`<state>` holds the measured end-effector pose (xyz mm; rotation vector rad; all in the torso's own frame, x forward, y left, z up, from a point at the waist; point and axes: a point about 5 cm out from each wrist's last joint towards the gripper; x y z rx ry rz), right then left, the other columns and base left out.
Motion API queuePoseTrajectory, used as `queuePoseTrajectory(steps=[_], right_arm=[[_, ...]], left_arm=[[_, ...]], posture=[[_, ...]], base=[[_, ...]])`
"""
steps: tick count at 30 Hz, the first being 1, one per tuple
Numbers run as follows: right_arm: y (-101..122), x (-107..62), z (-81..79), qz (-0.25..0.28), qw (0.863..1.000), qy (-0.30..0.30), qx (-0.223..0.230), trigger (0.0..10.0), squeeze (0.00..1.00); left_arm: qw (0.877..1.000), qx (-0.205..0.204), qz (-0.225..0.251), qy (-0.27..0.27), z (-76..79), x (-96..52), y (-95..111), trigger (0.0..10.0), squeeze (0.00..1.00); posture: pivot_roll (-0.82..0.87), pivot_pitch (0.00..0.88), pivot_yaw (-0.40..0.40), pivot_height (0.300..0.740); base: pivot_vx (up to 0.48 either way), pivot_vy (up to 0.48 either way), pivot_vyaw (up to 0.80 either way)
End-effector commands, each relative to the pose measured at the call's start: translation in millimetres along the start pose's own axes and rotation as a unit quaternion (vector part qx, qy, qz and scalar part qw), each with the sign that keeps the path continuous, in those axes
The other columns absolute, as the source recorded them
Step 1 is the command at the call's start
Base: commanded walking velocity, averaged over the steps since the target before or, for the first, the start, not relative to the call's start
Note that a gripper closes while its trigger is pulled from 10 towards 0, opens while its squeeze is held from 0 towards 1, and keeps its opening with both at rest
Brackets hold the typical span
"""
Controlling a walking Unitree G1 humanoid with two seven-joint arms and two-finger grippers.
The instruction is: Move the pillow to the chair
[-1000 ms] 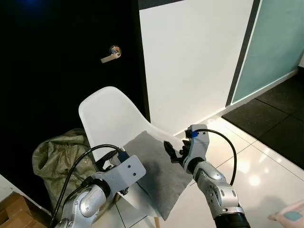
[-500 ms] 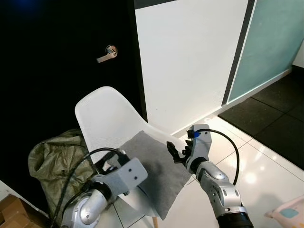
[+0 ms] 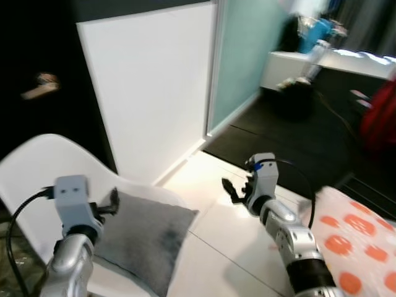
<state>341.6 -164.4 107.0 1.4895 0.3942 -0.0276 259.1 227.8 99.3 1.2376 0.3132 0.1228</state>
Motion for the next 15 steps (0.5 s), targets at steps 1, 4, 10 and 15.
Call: queuePoseTrajectory(steps=[1, 4, 10, 15], right_arm=[[7.6, 4.6, 0.5, 0.008, 1.000, 0.000, -0.018, 10.0, 0.00], [7.9, 6.7, 4.1, 0.003, 1.000, -0.005, -0.031, 10.0, 0.00], [5.4, 7.0, 6.8, -0.001, 0.999, -0.012, -0.035, 10.0, 0.00], [2.5, 8.2, 7.8, -0.003, 0.999, -0.014, -0.039, 10.0, 0.00]], left_arm=[[0.999, -0.022, -0.038, 0.030, -13.1, 3.5, -21.7, 10.0, 0.00], [0.995, -0.013, -0.093, 0.027, -12.5, 3.9, -46.1, 10.0, 0.00], [0.993, -0.030, -0.110, 0.009, -2.8, 0.7, -58.4, 10.0, 0.00], [0.995, -0.030, -0.100, -0.011, 5.9, 4.0, -61.0, 10.0, 0.00]], posture=[[-0.15, 0.000, -0.042, 0.740], [-0.16, 0.000, -0.041, 0.740], [-0.17, 0.000, -0.038, 0.740], [-0.16, 0.000, -0.043, 0.740]], base=[[0.000, 0.000, -0.79], [0.000, 0.000, -0.79], [0.000, 0.000, -0.79], [0.000, 0.000, -0.79]])
Point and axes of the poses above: a point about 5 cm out from each wrist's last joint towards the gripper, its own x axis pointing out of the wrist towards the gripper, its own y axis along the axis of the wrist's last joint, z = x × y, and after that the axes turned 5 degrees about -x, right-handed
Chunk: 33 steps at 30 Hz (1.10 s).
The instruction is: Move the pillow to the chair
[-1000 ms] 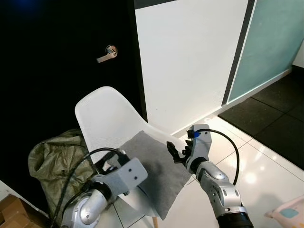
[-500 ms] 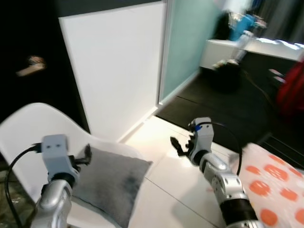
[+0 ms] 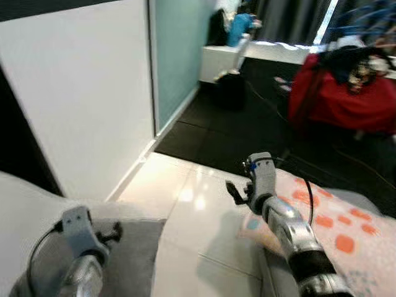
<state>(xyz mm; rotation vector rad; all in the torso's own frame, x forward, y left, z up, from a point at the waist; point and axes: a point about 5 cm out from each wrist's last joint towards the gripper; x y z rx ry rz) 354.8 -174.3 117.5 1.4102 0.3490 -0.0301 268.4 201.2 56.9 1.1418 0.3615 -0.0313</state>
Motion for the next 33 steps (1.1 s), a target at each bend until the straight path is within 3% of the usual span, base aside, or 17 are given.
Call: queuePoseTrajectory(steps=[1, 10, 19, 33], right_arm=[[-9.6, 0.6, -6.0, -0.010, 1.000, 0.007, 0.001, 10.0, 0.00], [-14.7, 2.7, -3.4, -0.014, 1.000, -0.002, 0.003, 10.0, 0.00], [-17.1, 3.7, -7.5, -0.012, 1.000, -0.004, 0.010, 10.0, 0.00], [-17.5, 6.3, -14.5, -0.004, 1.000, 0.003, 0.030, 10.0, 0.00]], left_arm=[[1.000, 0.003, -0.021, 0.014, -9.4, -3.4, -13.3, 10.0, 0.00], [0.998, 0.062, -0.020, 0.011, -14.2, 7.2, -15.2, 10.0, 0.00], [0.997, 0.072, -0.021, 0.002, -10.6, 12.4, -14.5, 10.0, 0.00], [0.996, 0.087, -0.024, -0.003, -11.0, 12.7, -19.8, 10.0, 0.00]], posture=[[-0.16, 0.000, -0.043, 0.740], [-0.16, 0.000, -0.039, 0.740], [-0.15, 0.007, -0.022, 0.740], [-0.13, 0.019, -0.016, 0.740]], base=[[0.000, 0.000, -0.79], [0.000, 0.000, -0.79], [0.000, 0.000, -0.79], [0.000, 0.000, 0.00]])
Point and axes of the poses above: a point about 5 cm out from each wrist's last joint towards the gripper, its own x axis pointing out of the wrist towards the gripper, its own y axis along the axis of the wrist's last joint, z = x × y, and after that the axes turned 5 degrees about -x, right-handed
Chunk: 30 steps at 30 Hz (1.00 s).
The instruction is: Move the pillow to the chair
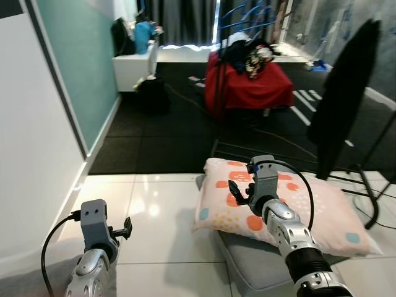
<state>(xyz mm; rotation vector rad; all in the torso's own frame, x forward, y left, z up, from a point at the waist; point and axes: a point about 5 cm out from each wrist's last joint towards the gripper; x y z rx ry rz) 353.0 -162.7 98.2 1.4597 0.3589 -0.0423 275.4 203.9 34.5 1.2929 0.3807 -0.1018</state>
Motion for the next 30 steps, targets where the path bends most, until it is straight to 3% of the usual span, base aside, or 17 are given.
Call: queuePoseTrajectory(steps=[1, 13, 30], right_arm=[[-1.5, 0.9, -3.0, 0.000, 1.000, 0.004, 0.007, 10.0, 0.00], [-10.0, -0.8, -16.4, -0.006, 1.000, 0.025, 0.008, 10.0, 0.00], [-12.9, -1.3, -18.1, -0.011, 1.000, 0.028, 0.008, 10.0, 0.00]], left_arm=[[1.000, 0.006, -0.004, 0.001, -2.2, -1.2, -3.8, 10.0, 0.00], [1.000, 0.014, -0.009, 0.000, -4.0, -1.3, -7.5, 10.0, 0.00], [1.000, 0.014, -0.005, 0.001, -4.4, 0.0, -5.4, 10.0, 0.00]], posture=[[-0.12, 0.019, -0.016, 0.740], [-0.12, 0.018, -0.011, 0.740], [-0.12, 0.006, -0.008, 0.740]], base=[[0.000, 0.000, 0.00], [0.000, 0.000, 0.00], [0.000, 0.000, 0.00]])
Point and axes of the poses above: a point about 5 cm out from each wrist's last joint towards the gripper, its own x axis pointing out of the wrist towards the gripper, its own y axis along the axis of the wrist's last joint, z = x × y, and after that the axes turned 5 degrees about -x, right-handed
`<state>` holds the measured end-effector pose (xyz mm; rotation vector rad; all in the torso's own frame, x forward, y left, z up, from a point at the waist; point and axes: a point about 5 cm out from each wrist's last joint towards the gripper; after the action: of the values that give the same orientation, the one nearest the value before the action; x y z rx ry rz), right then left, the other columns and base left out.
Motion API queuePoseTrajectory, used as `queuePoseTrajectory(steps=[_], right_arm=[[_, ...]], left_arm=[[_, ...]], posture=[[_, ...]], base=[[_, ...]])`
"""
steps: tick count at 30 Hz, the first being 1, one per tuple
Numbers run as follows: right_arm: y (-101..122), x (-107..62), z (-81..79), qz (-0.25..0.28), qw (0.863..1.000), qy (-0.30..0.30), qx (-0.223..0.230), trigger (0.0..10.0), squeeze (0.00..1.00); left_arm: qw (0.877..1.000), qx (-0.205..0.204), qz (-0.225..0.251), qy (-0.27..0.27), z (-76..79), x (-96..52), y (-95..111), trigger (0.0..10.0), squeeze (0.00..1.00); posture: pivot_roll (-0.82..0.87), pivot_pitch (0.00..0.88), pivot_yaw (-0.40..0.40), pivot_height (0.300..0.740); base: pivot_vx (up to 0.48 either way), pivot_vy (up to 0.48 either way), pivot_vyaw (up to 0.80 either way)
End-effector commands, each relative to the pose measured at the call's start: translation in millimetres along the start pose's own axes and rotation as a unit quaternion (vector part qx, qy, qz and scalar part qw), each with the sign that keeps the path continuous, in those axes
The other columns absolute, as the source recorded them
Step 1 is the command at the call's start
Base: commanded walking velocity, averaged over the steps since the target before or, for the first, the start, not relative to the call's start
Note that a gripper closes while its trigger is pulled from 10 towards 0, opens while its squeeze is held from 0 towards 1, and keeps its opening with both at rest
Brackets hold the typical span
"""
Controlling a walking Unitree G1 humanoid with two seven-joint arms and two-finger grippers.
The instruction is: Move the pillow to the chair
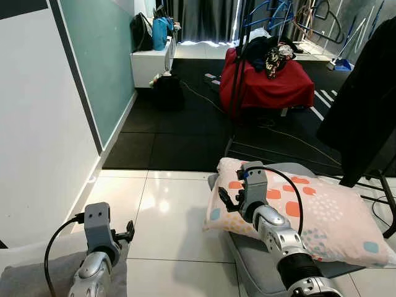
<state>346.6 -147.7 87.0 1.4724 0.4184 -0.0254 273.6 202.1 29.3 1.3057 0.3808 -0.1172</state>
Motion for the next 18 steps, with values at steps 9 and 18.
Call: queuePoseTrajectory(steps=[9, 18], right_arm=[[-3.4, -1.1, -3.0, -0.002, 1.000, 0.004, 0.006, 10.0, 0.00], [-3.6, -0.9, -3.6, -0.003, 1.000, 0.003, 0.010, 10.0, 0.00]], left_arm=[[1.000, 0.009, 0.003, 0.009, -9.3, 1.1, 3.4, 10.0, 0.00], [1.000, 0.008, -0.001, 0.010, -9.3, 0.4, 0.8, 10.0, 0.00]], posture=[[-0.11, 0.017, -0.004, 0.740], [-0.11, 0.022, -0.002, 0.740]], base=[[0.000, 0.000, 0.00], [0.000, 0.000, 0.00]])
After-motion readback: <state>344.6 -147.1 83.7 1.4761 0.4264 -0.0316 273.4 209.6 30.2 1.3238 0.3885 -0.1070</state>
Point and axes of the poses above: a point about 5 cm out from each wrist's last joint towards the gripper, its own x axis pointing out of the wrist towards the gripper, its own y axis along the axis of the wrist's last joint, z = x × y, and after that the axes turned 5 degrees about -x, right-handed
